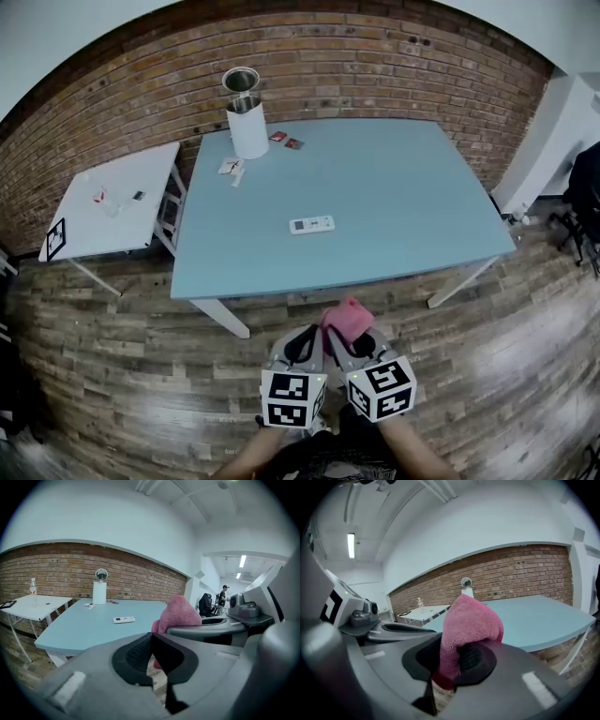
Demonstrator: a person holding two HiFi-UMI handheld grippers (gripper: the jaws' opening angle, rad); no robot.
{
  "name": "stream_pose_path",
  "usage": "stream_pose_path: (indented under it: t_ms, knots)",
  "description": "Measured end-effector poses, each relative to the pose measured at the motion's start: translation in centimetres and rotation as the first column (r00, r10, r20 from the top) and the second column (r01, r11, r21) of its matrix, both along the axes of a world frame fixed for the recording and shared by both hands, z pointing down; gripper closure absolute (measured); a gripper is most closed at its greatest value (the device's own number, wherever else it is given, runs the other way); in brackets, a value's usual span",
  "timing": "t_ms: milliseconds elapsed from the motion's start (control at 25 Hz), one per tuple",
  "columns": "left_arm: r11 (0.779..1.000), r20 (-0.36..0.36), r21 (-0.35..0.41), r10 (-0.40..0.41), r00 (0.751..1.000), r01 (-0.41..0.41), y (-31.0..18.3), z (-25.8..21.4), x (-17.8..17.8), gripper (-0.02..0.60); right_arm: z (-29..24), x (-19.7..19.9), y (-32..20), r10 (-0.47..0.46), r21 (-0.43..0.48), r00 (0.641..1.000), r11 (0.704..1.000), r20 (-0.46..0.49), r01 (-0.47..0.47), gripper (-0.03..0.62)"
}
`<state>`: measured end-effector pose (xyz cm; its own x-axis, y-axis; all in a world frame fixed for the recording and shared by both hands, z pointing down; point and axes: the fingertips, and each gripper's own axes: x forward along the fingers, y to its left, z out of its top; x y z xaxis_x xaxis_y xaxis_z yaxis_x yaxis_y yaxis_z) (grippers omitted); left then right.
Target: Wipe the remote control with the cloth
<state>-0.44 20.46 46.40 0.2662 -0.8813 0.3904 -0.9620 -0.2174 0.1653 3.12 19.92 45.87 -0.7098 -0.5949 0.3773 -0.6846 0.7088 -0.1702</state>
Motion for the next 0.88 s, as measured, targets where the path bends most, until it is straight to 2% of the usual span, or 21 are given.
stream_pose_path:
  t_ms: [360, 880]
  knots:
    - [1.0, 0.01, -0.005, -0.002, 1.0, 0.002, -2.9, 0.5, -0.7, 0.58, 0.6, -0.7, -2.9, -0.002, -0.011, 1.0, 1.0, 0.01, 0.002, 0.53]
    - [0.998, 0.035, -0.044, -0.041, 0.999, 0.043, -12.1, 1.7, -2.6, 0.58, 1.6, -2.6, -12.5, -0.054, -0.057, 0.998, 0.997, 0.033, 0.056, 0.53]
